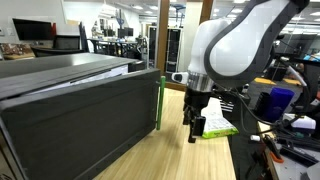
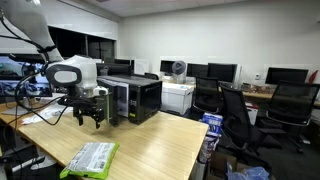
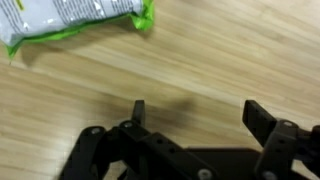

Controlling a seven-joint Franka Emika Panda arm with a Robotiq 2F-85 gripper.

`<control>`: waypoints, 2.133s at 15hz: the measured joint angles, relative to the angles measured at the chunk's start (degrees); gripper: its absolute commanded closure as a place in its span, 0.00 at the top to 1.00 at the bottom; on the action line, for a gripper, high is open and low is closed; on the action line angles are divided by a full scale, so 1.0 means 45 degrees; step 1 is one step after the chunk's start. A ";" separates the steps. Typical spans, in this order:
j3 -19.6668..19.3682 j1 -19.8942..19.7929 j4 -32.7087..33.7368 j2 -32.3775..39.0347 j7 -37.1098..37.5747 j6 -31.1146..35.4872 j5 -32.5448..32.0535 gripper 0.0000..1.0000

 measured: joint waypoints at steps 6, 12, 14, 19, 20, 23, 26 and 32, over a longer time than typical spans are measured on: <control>0.3308 -0.2883 0.0983 -0.1580 0.3295 -0.3465 -0.3853 1.00; 0.7416 -0.6753 0.0925 -0.3054 0.4023 -0.5766 -0.4089 1.00; 0.7949 -0.7332 0.0837 -0.3336 0.4438 -0.6157 -0.4129 1.00; 0.8628 -0.8107 0.0498 -0.3798 0.5191 -0.7654 -0.4291 1.00; 0.8670 -0.8229 0.0387 -0.3812 0.5349 -0.7847 -0.4333 1.00; 0.8686 -0.8706 -0.0091 -0.3784 0.5827 -0.7879 -0.4603 1.00; 0.8603 -0.9421 -0.0522 -0.3677 0.6363 -0.7828 -0.5046 1.00; 0.8126 -1.0647 -0.0697 -0.3148 0.7382 -0.7743 -0.6135 1.00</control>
